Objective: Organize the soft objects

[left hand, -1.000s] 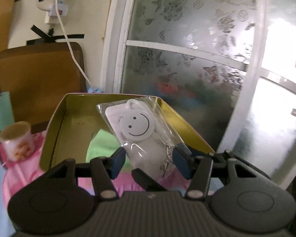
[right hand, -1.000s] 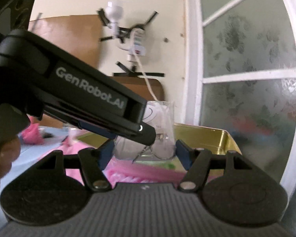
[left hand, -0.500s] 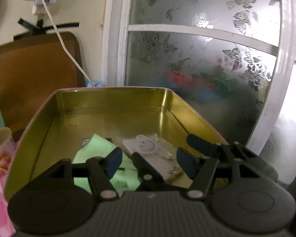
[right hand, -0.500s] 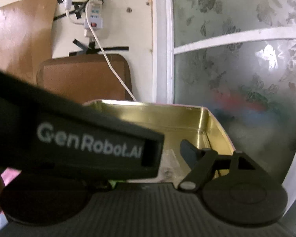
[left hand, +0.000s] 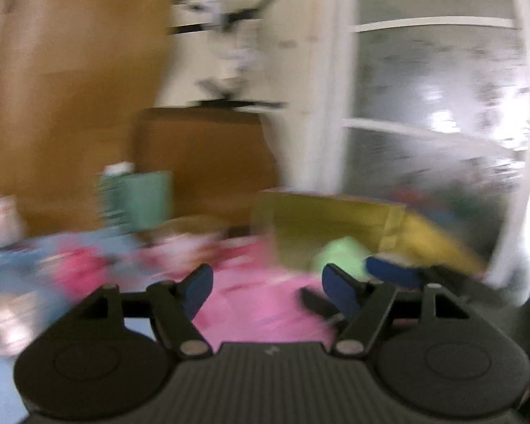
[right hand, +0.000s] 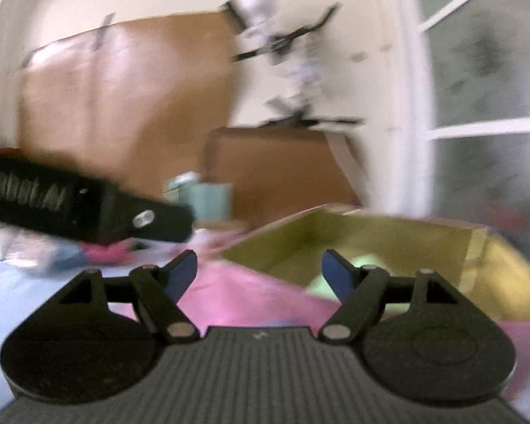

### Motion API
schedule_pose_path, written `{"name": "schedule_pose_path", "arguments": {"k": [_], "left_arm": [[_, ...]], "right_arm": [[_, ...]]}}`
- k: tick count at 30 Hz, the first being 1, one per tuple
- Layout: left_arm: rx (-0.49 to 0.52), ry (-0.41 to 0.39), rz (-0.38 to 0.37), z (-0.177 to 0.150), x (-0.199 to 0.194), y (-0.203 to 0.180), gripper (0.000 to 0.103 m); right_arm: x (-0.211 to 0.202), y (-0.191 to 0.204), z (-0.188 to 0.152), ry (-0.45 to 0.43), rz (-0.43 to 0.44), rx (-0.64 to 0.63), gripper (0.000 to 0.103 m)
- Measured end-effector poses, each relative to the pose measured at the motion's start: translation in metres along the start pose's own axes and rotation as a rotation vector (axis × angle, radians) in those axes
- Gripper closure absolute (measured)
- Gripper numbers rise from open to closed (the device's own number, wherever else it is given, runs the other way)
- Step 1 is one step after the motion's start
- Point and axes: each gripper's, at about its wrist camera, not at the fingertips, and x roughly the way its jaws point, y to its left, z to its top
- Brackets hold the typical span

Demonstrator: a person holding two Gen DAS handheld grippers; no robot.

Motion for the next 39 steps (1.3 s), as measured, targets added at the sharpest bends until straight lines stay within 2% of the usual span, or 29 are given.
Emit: {"name": "schedule_pose_path", "arguments": {"k": [2, 4, 5, 9, 11, 12, 17, 19, 21, 22, 26, 29, 34, 36, 38, 39], "left_arm": [[-0.015, 0.03, 0.102, -0.015, -0.011, 0.034, 0.031], [-0.049, 0.085, 0.185, -0.026, -0.021, 0.068, 0.031], [-0.08, 0.115, 0.224, -0.032, -0.025, 0.085, 0.032], [-0.211, 0.152, 0.268, -0.049, -0.035, 0.129, 0.033], [-0.297, 0.178, 0.242, -0.052, -0.031, 0.142, 0.036], [-0.313, 0.164, 0.244, -0.053, -0.032, 0.146, 0.036], [-0.276, 0.185, 0.295, -0.05, -0.025, 0.139, 0.034], [-0.249, 0.2, 0.309, -0.049, -0.023, 0.134, 0.031], [-0.228, 0.213, 0.32, -0.05, -0.022, 0.132, 0.029], [-0.221, 0.217, 0.324, -0.051, -0.021, 0.131, 0.029], [-0.215, 0.221, 0.334, -0.053, -0.022, 0.129, 0.029], [-0.219, 0.219, 0.349, -0.053, -0.022, 0.129, 0.028], [-0.23, 0.224, 0.37, -0.053, -0.022, 0.131, 0.02], [-0.235, 0.224, 0.371, -0.053, -0.022, 0.132, 0.019], [-0.232, 0.226, 0.375, -0.053, -0.022, 0.131, 0.019], [-0.23, 0.228, 0.377, -0.053, -0.022, 0.131, 0.019]], "right_arm": [[0.017, 0.013, 0.001, 0.069, 0.093, 0.04, 0.045], [0.034, 0.031, 0.0, 0.137, 0.159, 0.052, 0.056], [0.043, 0.041, 0.0, 0.165, 0.196, 0.071, 0.058], [0.071, 0.078, 0.008, 0.209, 0.267, 0.095, 0.058], [0.089, 0.091, 0.012, 0.21, 0.275, 0.098, 0.058], [0.101, 0.093, 0.016, 0.216, 0.277, 0.112, 0.058], [0.155, 0.103, 0.029, 0.24, 0.297, 0.218, 0.057], [0.176, 0.108, 0.028, 0.28, 0.302, 0.241, 0.055], [0.188, 0.114, 0.017, 0.325, 0.3, 0.209, 0.04], [0.194, 0.112, 0.016, 0.364, 0.321, 0.231, 0.04], [0.189, 0.098, 0.013, 0.357, 0.318, 0.313, 0.039], [0.184, 0.097, 0.014, 0.352, 0.32, 0.311, 0.039], [0.188, 0.098, 0.015, 0.354, 0.323, 0.314, 0.039], [0.189, 0.099, 0.015, 0.349, 0.324, 0.314, 0.043], [0.186, 0.099, 0.015, 0.337, 0.346, 0.315, 0.061], [0.185, 0.099, 0.015, 0.333, 0.355, 0.315, 0.064]]}}
